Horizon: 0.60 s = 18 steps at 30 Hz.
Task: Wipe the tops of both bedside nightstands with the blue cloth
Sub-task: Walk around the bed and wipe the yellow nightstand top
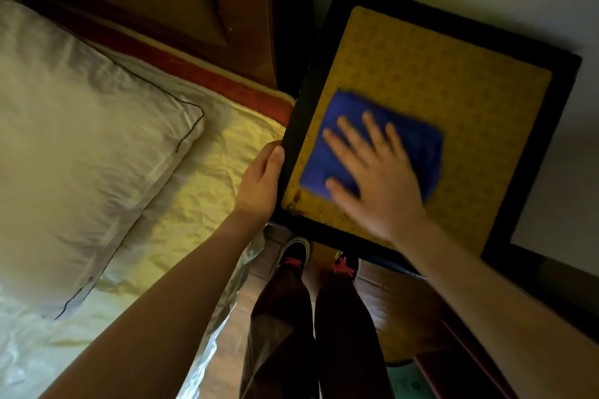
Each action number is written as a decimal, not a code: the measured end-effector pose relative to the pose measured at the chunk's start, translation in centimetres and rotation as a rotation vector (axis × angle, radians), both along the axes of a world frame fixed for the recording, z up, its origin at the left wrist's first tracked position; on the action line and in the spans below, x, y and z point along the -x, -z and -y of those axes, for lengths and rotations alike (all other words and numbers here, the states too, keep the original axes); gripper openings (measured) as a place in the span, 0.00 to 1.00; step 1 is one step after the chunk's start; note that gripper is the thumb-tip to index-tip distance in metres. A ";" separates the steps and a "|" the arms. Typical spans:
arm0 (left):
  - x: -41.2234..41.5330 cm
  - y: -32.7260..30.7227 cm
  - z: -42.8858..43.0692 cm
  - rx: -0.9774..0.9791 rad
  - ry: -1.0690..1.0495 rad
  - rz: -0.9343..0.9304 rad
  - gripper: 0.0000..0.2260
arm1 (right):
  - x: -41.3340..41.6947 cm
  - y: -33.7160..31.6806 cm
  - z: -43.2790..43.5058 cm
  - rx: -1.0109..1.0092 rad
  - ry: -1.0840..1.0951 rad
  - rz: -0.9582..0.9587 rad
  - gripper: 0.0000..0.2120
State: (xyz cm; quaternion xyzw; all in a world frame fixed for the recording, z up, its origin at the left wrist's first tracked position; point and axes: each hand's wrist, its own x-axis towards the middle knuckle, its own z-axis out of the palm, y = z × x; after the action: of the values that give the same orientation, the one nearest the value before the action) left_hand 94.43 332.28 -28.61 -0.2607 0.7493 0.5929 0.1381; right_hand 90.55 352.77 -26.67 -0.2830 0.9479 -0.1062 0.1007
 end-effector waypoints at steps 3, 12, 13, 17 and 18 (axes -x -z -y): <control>0.1 0.1 0.0 -0.027 0.007 -0.027 0.11 | -6.5 0.0 0.0 0.016 -0.165 0.075 0.34; -0.1 1.1 0.4 -0.030 0.036 -0.044 0.11 | 14.7 1.5 4.1 0.020 0.023 -0.134 0.30; -0.1 1.1 0.4 -0.034 0.032 -0.042 0.12 | 16.8 1.3 4.5 0.008 0.063 -0.135 0.31; -0.3 1.1 0.4 -0.102 0.018 -0.030 0.14 | 16.9 0.4 5.5 -0.025 0.129 -0.119 0.31; -0.3 1.0 0.4 -0.118 0.006 -0.031 0.14 | 14.8 0.4 5.5 -0.045 0.133 -0.116 0.31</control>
State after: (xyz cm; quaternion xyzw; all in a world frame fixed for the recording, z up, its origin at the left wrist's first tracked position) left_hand 94.75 331.86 -29.57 -0.2406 0.7157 0.6398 0.1432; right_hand 75.75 347.29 -27.05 -0.2226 0.9710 -0.0750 0.0448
